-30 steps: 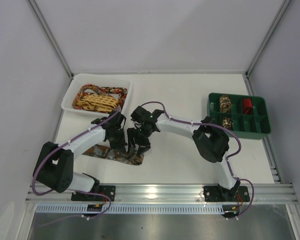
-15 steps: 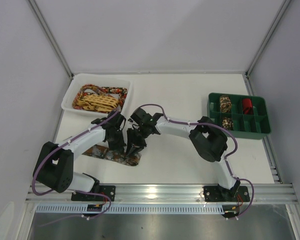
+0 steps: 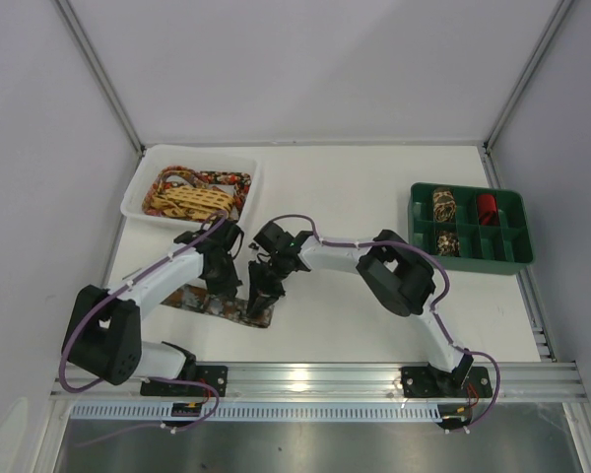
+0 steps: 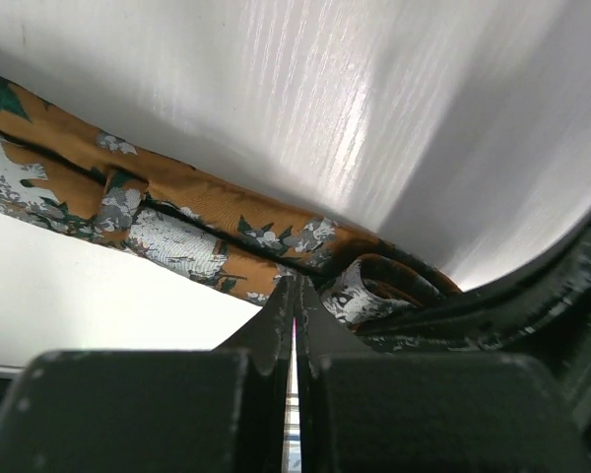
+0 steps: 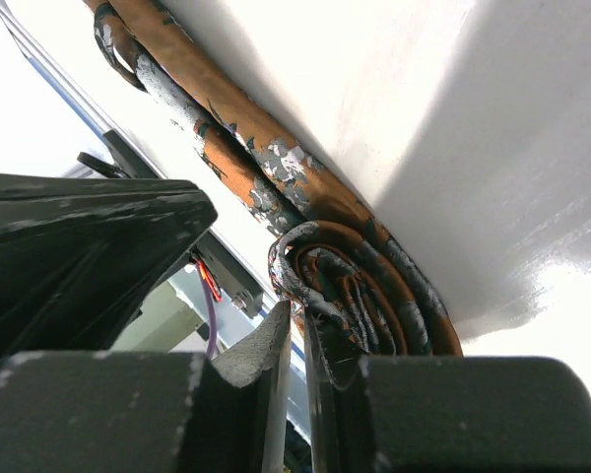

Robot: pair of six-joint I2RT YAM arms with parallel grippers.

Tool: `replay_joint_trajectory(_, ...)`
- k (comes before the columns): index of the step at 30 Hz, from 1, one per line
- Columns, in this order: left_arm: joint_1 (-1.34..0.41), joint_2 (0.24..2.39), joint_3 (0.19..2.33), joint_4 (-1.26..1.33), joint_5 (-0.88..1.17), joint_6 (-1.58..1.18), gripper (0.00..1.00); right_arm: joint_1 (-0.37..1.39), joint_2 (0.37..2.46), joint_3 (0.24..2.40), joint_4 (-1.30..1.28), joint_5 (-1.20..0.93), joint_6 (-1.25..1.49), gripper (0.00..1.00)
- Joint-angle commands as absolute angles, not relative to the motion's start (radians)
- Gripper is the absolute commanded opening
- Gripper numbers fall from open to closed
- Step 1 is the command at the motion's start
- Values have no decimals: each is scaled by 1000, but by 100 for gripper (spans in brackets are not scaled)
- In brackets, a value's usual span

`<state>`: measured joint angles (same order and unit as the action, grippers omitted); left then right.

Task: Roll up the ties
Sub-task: Roll the tie

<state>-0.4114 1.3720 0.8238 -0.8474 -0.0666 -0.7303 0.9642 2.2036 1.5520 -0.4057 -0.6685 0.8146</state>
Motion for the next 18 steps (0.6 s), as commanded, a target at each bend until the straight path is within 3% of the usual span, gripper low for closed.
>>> replay_joint_trajectory(1,-396,1327,862,-859,-72,-726,1,974,2247,1560,-419,-638,805,16)
replay_joint_trajectory(10,-393,1387,769,-739,188,-666,1,974,2275,1568,-491,-603,772,17)
replay_joint_trajectory(18,-405,1434,713,-683,242,-670,1,973,2257,1542,-528,-575,738,18)
